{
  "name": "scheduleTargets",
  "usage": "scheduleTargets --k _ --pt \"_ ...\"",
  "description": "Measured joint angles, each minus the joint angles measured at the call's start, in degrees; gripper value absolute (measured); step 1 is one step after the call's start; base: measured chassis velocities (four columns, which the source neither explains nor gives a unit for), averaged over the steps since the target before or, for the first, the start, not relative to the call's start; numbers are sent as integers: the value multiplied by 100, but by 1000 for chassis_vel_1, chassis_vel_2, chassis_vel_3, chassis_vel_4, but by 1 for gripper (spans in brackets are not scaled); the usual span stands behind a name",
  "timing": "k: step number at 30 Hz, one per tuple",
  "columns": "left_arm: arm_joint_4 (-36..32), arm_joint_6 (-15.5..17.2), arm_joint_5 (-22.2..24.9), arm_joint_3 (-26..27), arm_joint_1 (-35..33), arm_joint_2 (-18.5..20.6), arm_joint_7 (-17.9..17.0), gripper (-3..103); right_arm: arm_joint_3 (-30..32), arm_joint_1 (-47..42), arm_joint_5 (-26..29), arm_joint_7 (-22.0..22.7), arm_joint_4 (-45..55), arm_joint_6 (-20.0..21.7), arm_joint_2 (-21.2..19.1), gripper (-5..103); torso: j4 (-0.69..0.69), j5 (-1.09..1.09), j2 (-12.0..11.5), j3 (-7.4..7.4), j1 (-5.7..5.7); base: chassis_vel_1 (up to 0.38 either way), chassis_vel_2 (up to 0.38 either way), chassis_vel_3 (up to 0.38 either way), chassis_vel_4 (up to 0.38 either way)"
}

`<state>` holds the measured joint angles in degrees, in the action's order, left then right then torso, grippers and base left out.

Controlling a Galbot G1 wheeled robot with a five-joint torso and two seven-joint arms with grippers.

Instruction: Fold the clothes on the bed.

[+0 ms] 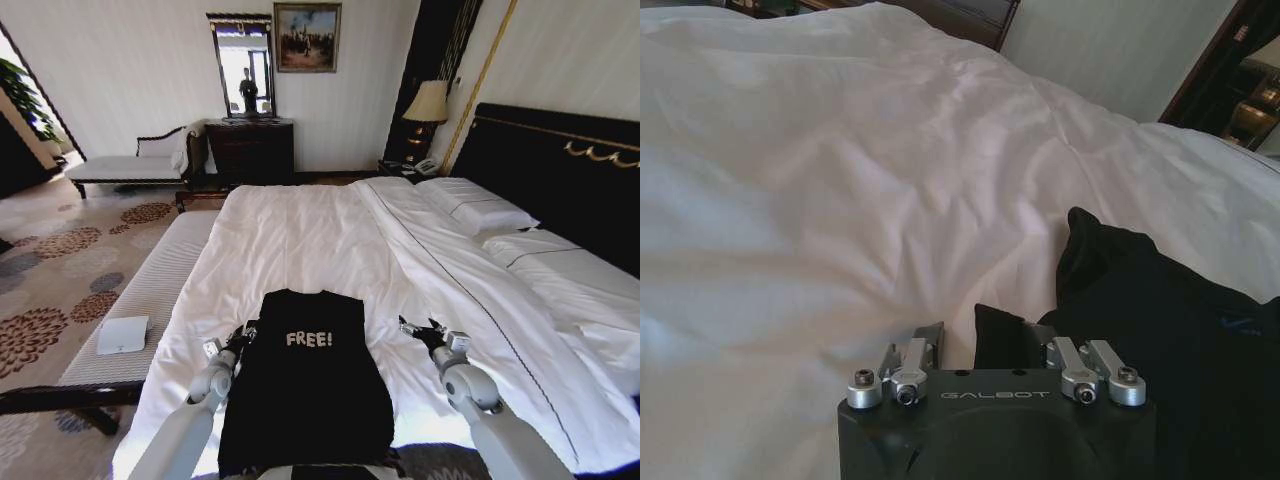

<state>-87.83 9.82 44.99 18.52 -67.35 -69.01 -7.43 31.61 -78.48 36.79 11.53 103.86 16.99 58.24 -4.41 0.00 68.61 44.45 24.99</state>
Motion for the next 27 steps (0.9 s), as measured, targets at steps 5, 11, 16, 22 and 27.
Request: scheduleTargets --k 5,11,16,22,27 --pt "8 -29 -53 -29 15 -40 16 30 0 -6 4 6 12 4 20 100 0 -1 0 0 0 0 0 0 0" --pt "-2 -38 -65 -26 16 -43 -18 22 0 -14 4 10 21 6 51 100 0 -1 0 0 0 0 0 0 0" --pt "-29 -61 -65 38 -13 -26 -41 21 2 -38 3 13 30 6 82 100 0 -1 0 0 0 0 0 0 0" --pt "-81 -91 -63 137 -76 4 -36 3 19 -89 -2 18 72 6 118 100 0 -1 0 0 0 0 0 0 0" --pt "-25 -163 -167 146 -70 -8 -10 0 62 -114 27 25 105 5 98 100 0 -1 0 0 0 0 0 0 0"
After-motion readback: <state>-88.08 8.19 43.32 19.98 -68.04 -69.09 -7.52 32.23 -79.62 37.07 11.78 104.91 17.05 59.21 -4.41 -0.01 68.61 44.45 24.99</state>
